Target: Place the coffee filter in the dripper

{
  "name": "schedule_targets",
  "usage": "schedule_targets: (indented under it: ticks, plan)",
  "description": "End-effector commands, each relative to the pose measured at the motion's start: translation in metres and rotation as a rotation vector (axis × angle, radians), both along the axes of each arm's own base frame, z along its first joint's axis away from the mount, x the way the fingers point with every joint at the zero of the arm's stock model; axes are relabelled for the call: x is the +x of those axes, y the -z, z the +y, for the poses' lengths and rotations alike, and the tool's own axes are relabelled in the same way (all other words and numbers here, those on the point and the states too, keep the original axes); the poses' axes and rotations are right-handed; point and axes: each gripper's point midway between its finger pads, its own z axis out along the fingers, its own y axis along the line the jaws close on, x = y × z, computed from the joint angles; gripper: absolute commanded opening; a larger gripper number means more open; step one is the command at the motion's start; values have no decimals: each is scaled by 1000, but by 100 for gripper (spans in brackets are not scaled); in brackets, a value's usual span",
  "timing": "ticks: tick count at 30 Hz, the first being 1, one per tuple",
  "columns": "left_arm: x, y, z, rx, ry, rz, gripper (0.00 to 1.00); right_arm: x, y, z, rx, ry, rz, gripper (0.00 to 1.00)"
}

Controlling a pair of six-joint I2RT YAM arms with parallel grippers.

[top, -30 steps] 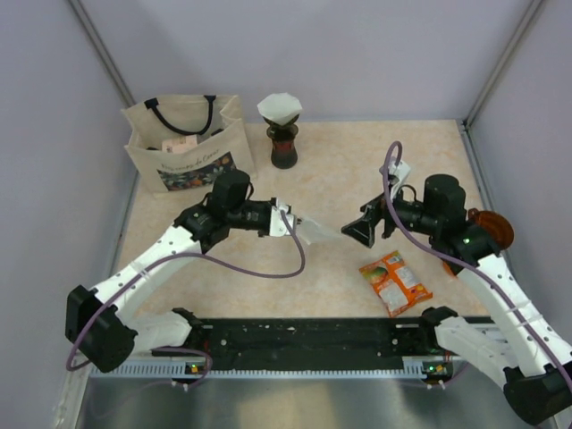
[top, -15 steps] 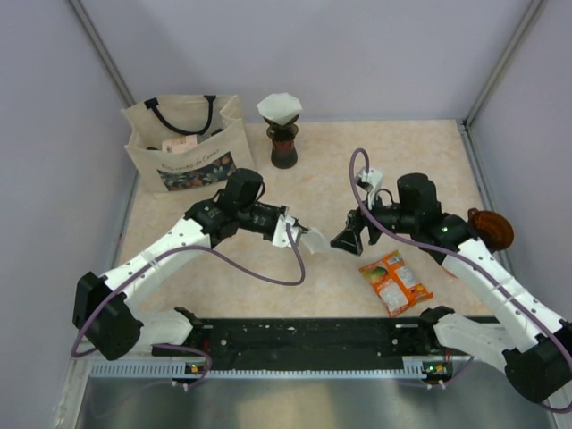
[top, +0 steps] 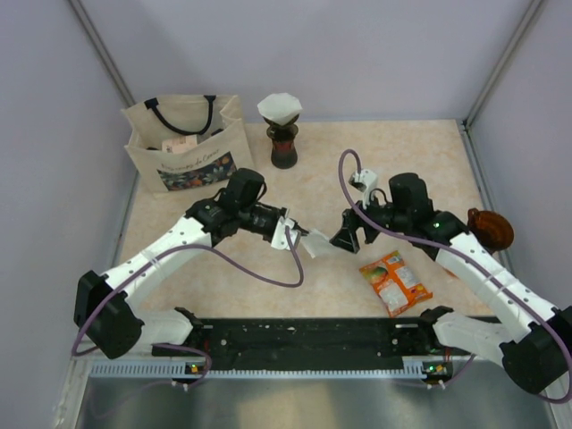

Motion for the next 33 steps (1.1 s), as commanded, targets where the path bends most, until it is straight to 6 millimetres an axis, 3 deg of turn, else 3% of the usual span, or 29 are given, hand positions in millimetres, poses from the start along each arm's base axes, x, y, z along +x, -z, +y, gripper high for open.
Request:
schedule_targets:
  ticks: [1, 8, 13, 18, 26, 30, 33]
  plan:
    - [-4, -16, -6, -35, 51, -24, 0, -2, -5, 9, 16, -38, -40, 85]
    - [-8, -24, -9, -61, 77, -37, 0, -19, 3, 31, 19, -140, -7, 81]
    - [-8, -22, -9, -51, 80, -38, 0, -10, 4, 29, 2, -90, -20, 77]
    - [-11, -17, -8, -32, 90, -31, 0, -1, 1, 23, -16, -26, -53, 67]
    - [-10, -18, -10, -29, 89, -32, 0, -21, 4, 31, 26, -132, 1, 57]
    - [-10, -19, -10, -29, 88, -34, 0, -25, 5, 30, 27, -146, 3, 46]
    - [-11, -19, -11, -29, 90, -33, 1, -25, 4, 30, 30, -149, 0, 25]
